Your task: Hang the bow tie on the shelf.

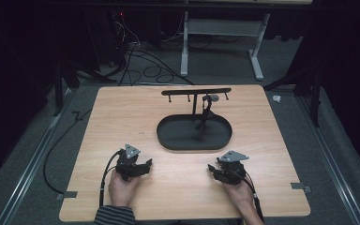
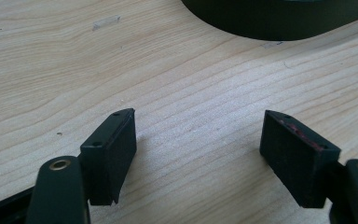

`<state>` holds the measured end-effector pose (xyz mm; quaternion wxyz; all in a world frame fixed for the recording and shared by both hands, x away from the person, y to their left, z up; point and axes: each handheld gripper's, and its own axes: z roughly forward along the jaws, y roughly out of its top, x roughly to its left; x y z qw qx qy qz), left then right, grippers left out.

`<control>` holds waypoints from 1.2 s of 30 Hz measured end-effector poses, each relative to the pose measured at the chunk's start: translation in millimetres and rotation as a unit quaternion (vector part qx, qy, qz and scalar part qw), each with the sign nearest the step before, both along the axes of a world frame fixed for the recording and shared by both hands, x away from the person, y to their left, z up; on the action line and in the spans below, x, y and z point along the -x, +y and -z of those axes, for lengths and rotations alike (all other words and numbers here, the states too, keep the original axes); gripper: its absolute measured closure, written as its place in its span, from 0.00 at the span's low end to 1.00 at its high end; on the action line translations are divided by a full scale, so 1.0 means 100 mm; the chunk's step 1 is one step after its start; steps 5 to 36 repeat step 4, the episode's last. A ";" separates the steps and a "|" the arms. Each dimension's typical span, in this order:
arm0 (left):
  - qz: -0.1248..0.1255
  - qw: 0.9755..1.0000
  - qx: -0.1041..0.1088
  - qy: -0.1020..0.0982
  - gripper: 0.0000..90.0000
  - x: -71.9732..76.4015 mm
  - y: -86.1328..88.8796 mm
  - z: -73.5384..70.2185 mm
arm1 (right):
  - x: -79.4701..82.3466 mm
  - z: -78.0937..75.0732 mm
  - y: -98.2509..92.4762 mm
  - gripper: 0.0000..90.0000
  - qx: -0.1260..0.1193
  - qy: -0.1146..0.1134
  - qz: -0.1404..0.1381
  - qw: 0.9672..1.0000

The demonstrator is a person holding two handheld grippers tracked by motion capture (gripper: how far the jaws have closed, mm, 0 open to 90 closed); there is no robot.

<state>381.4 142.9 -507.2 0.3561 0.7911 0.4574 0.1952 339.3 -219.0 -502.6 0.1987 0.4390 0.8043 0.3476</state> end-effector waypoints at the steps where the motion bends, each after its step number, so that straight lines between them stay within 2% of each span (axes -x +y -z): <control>1: 0.000 1.000 0.000 0.000 0.31 0.00 0.00 0.00 | -0.01 0.00 -0.01 0.57 -0.001 0.000 -0.001 1.000; 36: 0.000 1.000 0.000 0.000 0.31 0.00 0.00 0.00 | 0.00 0.00 0.00 0.57 -0.001 0.001 0.000 1.000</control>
